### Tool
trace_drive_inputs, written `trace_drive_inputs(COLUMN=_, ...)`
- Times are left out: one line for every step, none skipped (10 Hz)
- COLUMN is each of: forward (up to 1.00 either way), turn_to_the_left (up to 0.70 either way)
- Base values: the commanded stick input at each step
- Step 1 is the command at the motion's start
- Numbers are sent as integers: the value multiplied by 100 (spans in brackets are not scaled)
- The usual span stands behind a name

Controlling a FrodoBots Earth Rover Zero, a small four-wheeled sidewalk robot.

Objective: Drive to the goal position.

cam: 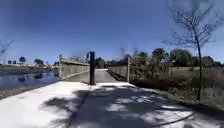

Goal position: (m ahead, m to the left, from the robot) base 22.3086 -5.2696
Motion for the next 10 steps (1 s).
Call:
trace_drive_inputs(forward=70, turn_to_the_left=0)
trace_drive_inputs(forward=70, turn_to_the_left=0)
trace_drive_inputs(forward=70, turn_to_the_left=0)
trace_drive_inputs(forward=70, turn_to_the_left=0)
trace_drive_inputs(forward=70, turn_to_the_left=0)
trace_drive_inputs(forward=70, turn_to_the_left=0)
trace_drive_inputs(forward=70, turn_to_the_left=0)
trace_drive_inputs(forward=70, turn_to_the_left=0)
trace_drive_inputs(forward=70, turn_to_the_left=0)
trace_drive_inputs(forward=70, turn_to_the_left=0)
